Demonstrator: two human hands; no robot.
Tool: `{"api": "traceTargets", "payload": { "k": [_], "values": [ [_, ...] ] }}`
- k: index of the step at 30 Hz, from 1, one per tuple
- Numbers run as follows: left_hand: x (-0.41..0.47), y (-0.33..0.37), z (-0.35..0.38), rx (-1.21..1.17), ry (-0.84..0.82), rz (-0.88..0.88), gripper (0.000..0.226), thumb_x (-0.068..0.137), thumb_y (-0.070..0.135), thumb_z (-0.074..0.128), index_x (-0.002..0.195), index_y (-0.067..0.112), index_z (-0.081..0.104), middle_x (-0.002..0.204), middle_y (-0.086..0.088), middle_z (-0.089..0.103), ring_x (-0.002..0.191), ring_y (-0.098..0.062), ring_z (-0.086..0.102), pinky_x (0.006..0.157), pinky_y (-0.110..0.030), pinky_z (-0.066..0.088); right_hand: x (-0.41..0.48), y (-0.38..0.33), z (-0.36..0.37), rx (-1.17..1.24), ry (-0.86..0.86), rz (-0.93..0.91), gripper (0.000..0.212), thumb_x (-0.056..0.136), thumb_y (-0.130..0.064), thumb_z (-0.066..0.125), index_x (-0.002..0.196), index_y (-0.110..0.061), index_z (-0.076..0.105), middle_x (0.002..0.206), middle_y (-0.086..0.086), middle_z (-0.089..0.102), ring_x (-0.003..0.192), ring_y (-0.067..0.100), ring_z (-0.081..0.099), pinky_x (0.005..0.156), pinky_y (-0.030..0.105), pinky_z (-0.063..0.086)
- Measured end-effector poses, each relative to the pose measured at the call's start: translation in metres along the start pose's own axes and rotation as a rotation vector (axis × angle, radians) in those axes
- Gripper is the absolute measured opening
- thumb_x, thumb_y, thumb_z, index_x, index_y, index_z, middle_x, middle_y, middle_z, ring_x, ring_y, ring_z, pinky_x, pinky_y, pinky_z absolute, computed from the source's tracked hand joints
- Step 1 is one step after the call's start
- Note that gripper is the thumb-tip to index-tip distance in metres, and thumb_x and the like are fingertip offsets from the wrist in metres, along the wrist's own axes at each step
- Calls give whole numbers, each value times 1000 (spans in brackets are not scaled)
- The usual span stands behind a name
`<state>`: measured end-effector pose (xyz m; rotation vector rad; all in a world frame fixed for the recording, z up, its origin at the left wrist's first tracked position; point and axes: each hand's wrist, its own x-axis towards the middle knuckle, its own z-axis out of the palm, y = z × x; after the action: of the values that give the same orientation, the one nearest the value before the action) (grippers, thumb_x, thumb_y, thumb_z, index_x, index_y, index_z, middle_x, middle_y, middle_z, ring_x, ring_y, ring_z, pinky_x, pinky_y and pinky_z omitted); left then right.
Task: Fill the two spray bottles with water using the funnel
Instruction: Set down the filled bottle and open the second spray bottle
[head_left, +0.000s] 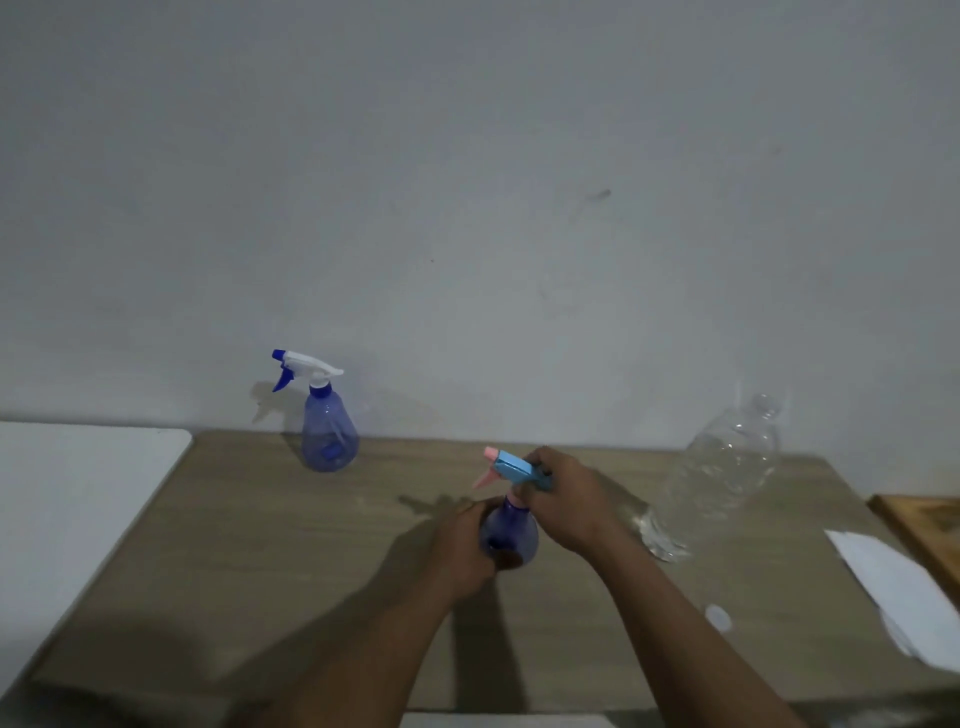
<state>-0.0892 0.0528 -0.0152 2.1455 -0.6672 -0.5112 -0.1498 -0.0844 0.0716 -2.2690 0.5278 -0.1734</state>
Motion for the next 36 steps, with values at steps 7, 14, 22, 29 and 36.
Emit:
{"api": "traceTargets", "payload": {
  "k": [7, 14, 22, 29, 36],
  "values": [
    [-31, 24, 66, 61, 57, 13, 43, 84, 17, 67, 124, 34, 64, 118, 10, 69, 109, -12, 65, 80, -18, 40, -52, 62, -13, 200, 89, 60, 24, 79, -12, 79, 88, -28, 64, 87, -7, 71, 78, 9, 66, 64, 20, 46],
    [-40, 14, 96, 125, 117, -75, 44, 90, 8, 61, 127, 32, 61, 122, 13, 64, 114, -9, 59, 86, -10, 39, -65, 102, 13, 350, 141, 135, 32, 76, -23, 86, 99, -23, 65, 89, -10, 71, 81, 0, 67, 65, 11, 48],
    [-40, 16, 97, 147, 104, -111, 47, 87, 15, 68, 127, 38, 57, 119, 12, 65, 104, -3, 58, 97, -25, 49, -59, 115, 30, 361, 215, 58, 23, 84, -29, 79, 100, -30, 62, 92, -11, 66, 86, -6, 61, 68, 13, 49],
    [-33, 12, 98, 145, 86, -141, 49, 88, 5, 63, 133, 23, 59, 122, -1, 68, 112, -19, 64, 79, -13, 43, -54, 119, 27, 315, 134, -73, 16, 92, -26, 70, 101, -34, 59, 94, -16, 61, 90, 1, 62, 71, 14, 48],
    [-35, 11, 97, 134, 92, -148, 54, 88, 22, 71, 134, 44, 53, 118, 16, 67, 103, -2, 61, 92, -22, 50, -48, 122, 25, 364, 33, -92, 30, 92, -15, 67, 99, -43, 57, 102, -13, 61, 91, 1, 60, 75, 26, 50]
  ]
}}
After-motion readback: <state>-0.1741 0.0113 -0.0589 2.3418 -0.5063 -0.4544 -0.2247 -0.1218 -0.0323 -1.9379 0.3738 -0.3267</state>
